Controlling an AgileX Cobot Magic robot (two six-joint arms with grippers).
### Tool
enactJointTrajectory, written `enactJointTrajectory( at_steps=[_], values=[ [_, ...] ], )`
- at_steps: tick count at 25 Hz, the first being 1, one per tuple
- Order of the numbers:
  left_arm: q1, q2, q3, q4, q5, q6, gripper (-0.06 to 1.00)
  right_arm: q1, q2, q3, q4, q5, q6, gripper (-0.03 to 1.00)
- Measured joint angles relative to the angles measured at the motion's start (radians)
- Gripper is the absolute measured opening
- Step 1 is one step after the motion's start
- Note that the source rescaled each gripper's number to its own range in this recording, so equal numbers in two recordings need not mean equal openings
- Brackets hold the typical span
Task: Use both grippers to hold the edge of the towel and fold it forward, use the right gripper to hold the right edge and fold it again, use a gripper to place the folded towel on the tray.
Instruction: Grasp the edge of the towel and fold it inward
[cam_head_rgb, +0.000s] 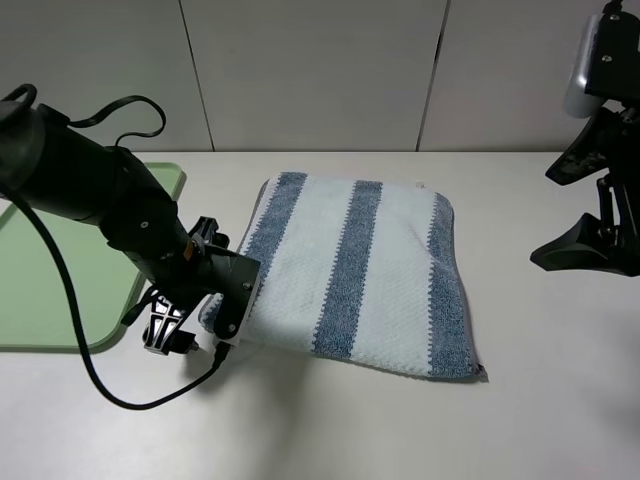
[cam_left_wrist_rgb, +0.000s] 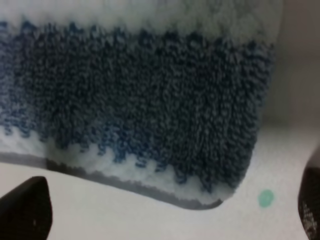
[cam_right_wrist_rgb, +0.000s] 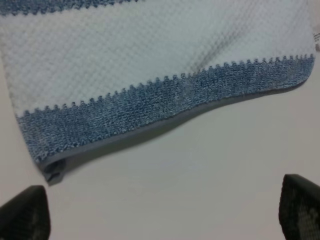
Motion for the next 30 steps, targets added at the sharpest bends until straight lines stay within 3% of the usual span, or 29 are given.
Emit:
enactJointTrajectory(
  at_steps=[18,24,30],
  values=[
    [0.000,0.001,0.000,-0.001,-0.030,0.239,0.95,0.000,0.000,0.000,0.000,0.000,0.000,1.00],
    [0.000,0.002,0.000,-0.001,-0.030,0.262,0.94,0.000,0.020,0.020,-0.010,0.025,-0.016,1.00],
    [0.000,0.002,0.000,-0.004,-0.029,0.264,0.94,0.000,0.058,0.102,-0.010,-0.055,-0.029,1.00]
  ],
)
